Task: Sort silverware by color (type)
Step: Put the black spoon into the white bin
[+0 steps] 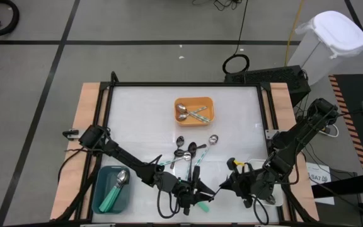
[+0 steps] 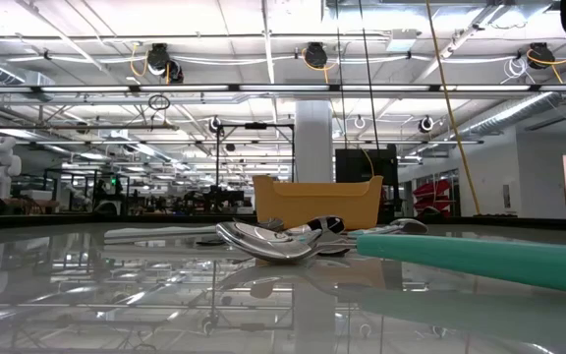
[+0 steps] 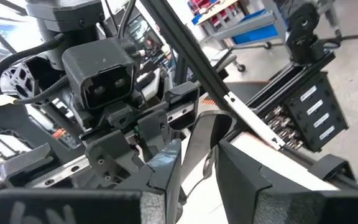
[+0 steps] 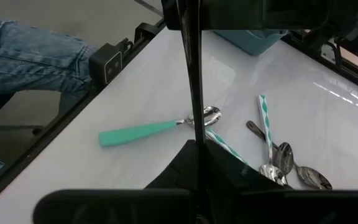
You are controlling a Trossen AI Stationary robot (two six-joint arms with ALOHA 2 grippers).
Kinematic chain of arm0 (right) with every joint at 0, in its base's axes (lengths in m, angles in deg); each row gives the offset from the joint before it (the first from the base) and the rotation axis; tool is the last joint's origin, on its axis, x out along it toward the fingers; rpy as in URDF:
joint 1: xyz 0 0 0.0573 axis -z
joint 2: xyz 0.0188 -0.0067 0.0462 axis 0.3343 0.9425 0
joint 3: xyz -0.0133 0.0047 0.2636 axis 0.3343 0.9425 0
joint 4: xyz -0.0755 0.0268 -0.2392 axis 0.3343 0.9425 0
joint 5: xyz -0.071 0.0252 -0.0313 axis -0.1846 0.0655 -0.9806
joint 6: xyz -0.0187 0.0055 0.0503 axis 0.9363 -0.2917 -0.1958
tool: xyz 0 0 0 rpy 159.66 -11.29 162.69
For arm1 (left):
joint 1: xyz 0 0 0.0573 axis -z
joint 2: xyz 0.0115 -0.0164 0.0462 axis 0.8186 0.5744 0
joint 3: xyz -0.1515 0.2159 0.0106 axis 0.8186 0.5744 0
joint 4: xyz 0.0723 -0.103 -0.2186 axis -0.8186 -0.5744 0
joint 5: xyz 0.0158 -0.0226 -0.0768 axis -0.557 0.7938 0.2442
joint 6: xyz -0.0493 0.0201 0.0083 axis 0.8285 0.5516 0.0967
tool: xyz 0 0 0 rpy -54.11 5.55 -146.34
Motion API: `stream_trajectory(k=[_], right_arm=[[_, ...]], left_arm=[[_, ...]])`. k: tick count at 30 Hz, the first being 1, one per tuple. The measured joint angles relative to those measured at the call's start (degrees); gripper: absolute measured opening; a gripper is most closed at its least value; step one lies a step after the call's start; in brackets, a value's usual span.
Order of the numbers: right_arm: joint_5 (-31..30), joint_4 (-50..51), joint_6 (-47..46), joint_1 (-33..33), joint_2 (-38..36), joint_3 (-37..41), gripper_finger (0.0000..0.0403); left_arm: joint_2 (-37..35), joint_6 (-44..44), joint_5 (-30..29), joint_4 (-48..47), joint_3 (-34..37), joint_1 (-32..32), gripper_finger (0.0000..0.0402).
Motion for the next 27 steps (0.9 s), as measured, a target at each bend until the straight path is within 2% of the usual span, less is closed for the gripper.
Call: stream_trajectory(k=[5,13,27], right_arm=[[0.04,-1.22,0.81,0.00,0.00,0.00,0.0009],[0.04,-1.21,0.92,0.00,0.00,0.00,0.0009],[-0.22,-3.21,2.40,0.04,0.00,0.00,0.0009]], left_arm=[[0.00,0.25,0.90,0.34,0.00,-0.06,0.0108],[-0.07,0.23,0.97,0.56,0.00,-0.10,0.0163],[-0.07,0.11,3.35,0.93,0.00,-0.25,0.0160]])
